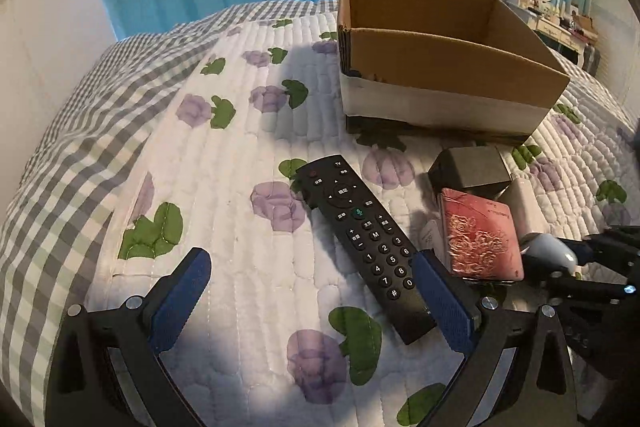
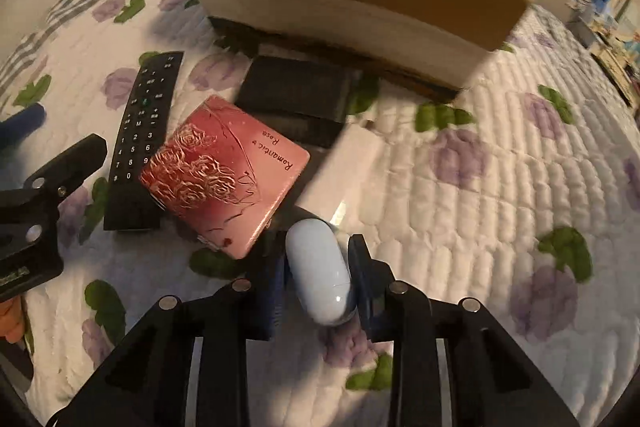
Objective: Organize rigid objects
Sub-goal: 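Grasp the light blue oval object with the right gripper, then grasp the black TV remote with the left gripper and lift it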
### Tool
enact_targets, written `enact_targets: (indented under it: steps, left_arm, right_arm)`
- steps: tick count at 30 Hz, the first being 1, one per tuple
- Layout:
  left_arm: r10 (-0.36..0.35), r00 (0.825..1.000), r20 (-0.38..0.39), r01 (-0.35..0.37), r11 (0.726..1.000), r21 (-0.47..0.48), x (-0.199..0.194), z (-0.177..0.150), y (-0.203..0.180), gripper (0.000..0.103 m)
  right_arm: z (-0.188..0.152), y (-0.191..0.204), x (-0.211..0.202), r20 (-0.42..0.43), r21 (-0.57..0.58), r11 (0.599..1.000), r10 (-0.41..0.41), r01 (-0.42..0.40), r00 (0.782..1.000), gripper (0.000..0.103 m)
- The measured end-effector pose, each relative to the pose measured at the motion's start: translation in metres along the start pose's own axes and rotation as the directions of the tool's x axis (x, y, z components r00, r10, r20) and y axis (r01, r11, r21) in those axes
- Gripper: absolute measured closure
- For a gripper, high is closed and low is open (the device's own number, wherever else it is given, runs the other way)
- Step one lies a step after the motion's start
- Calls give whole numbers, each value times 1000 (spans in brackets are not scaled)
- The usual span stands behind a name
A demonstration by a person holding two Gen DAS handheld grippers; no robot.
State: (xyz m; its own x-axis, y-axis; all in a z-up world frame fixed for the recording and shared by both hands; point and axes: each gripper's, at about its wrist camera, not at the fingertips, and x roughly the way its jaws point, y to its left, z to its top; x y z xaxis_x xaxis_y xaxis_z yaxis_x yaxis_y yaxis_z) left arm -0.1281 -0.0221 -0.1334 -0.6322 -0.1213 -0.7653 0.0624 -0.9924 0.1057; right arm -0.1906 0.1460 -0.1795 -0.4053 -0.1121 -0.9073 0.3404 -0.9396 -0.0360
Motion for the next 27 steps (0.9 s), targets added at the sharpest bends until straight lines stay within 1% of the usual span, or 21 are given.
enact_targets:
  steps: [2, 4, 5, 7, 8, 10, 12, 15, 17, 19, 21, 23, 24, 25, 26, 27]
  left_arm:
    - [2, 1000, 0, -2, 1000, -3, 0, 0, 0, 1]
    - [17, 1000, -10, -17, 1000, -1, 3, 1, -1, 1]
    - [24, 1000, -17, -24, 1000, 4, 6, 2, -3, 1]
    - [31, 999, -36, -31, 999, 19, 9, 6, -7, 1]
    - [30, 999, -45, -29, 999, 23, 10, 9, -10, 1]
    - [31, 998, -60, -30, 999, 14, 13, 15, -11, 1]
    - [27, 995, -94, -28, 1000, -9, 18, 23, -11, 1]
    - [26, 993, -118, -33, 998, -58, 29, 35, -10, 2]
    - [22, 991, -130, -30, 998, -60, 40, 41, -14, 3]
    - [32, 989, -146, -39, 998, -45, 50, 42, -18, 9]
    - [36, 983, -182, -46, 998, -48, 63, 40, -20, 14]
    - [24, 977, -213, -38, 997, -60, 74, 38, -23, 29]
    - [19, 974, -227, -33, 998, -57, 78, 36, -25, 31]
    - [23, 974, -226, -35, 998, -46, 79, 35, -28, 35]
    - [23, 975, -219, -30, 999, -29, 78, 34, -31, 44]
    - [10, 977, -214, -15, 1000, -21, 76, 34, -33, 49]
  right_arm:
    - [-4, -3, -11, 29, 27, 1000, 15, -16, 999, 74]
    - [-6, -3, -27, 80, 31, 999, 10, -13, 997, 74]
    - [-6, -3, -37, 114, 32, 999, 10, -14, 993, 74]
    - [0, -5, -49, 155, 32, 999, 15, -20, 988, 74]
    - [5, -8, -57, 185, 27, 1000, 7, -12, 983, 74]
    - [20, -12, -65, 213, 15, 1000, -7, 4, 977, 74]
    - [39, -19, -69, 241, 6, 1000, -31, 30, 970, 74]
    - [66, -16, -63, 255, 13, 999, -44, 42, 966, 74]
    - [78, -17, -51, 249, 24, 999, -29, 24, 968, 74]
    - [77, -20, -43, 240, 40, 999, -7, -2, 971, 74]
    - [71, -23, -34, 224, 56, 998, 11, -24, 975, 74]
    - [68, -23, -29, 202, 64, 997, 19, -33, 979, 74]
    - [64, -22, -27, 193, 62, 997, 27, -40, 981, 74]
    - [63, -22, -27, 191, 58, 997, 30, -41, 981, 74]
    - [61, -20, -27, 192, 52, 998, 26, -37, 981, 74]
    - [60, -19, -29, 197, 45, 999, 18, -27, 980, 74]
